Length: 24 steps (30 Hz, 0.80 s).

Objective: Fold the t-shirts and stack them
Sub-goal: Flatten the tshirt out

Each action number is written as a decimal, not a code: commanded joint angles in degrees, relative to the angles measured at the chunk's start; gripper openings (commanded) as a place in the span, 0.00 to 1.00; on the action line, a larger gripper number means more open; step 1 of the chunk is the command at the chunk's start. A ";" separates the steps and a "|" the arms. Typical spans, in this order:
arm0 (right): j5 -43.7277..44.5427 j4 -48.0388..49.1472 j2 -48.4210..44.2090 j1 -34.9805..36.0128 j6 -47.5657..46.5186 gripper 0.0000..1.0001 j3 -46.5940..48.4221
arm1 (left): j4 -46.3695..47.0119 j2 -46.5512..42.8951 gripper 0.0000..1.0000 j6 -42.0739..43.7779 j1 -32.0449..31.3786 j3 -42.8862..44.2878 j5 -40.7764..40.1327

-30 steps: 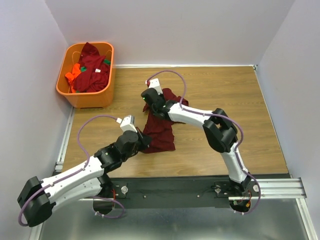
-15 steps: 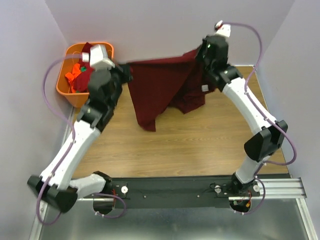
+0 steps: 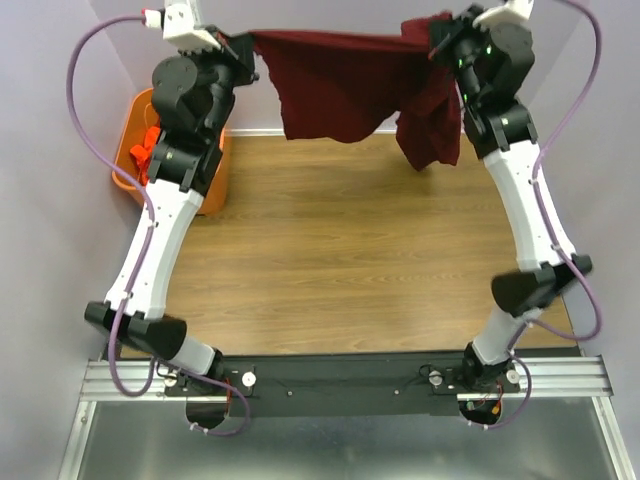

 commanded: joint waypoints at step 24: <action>1.73 5.70 -31.35 -2.84 19.37 0.81 -91.65 | 11.28 -37.80 0.00 -18.95 4.05 -79.97 -4.65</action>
